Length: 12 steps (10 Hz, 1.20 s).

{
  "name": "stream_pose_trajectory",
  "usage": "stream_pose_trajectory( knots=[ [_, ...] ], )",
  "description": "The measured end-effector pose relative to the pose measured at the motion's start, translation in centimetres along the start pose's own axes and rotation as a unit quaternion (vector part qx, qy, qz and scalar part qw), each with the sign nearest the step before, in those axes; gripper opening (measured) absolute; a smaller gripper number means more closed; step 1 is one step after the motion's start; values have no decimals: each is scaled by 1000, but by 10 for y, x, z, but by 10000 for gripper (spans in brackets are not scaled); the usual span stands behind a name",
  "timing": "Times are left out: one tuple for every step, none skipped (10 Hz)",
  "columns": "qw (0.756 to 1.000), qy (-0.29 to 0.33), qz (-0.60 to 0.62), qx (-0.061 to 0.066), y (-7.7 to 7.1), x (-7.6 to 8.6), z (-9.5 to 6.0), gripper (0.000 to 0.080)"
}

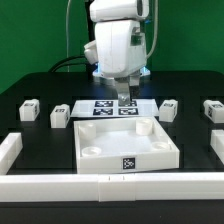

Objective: Assemble one leg

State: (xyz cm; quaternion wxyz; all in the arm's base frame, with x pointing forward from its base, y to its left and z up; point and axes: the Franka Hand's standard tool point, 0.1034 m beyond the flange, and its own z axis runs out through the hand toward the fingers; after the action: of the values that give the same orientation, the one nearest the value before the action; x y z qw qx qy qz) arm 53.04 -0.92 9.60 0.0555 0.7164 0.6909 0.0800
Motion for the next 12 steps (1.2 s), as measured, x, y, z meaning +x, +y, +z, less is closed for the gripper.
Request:
stream_pose_trajectory(
  knots=[
    [999, -6, -53, -3, -12, -1, 5, 650],
    [996, -11, -85, 5, -24, 6, 10, 650],
    [993, -14, -115, -2, -28, 15, 13, 650],
    [991, -18, -135, -3, -33, 23, 18, 650],
    [991, -22, -130, -1, -32, 17, 17, 650],
    [992, -22, -127, -1, -32, 15, 17, 650],
    [992, -22, -127, -1, -32, 15, 17, 650],
    [992, -22, -127, -1, -32, 15, 17, 650],
    [992, -22, -127, -1, -34, 14, 17, 650],
    [991, -21, -131, 4, -46, 8, 21, 650],
    [991, -20, -134, 18, -65, -5, 26, 650],
    [991, -20, -127, 27, -76, -12, 29, 650]
  ],
)
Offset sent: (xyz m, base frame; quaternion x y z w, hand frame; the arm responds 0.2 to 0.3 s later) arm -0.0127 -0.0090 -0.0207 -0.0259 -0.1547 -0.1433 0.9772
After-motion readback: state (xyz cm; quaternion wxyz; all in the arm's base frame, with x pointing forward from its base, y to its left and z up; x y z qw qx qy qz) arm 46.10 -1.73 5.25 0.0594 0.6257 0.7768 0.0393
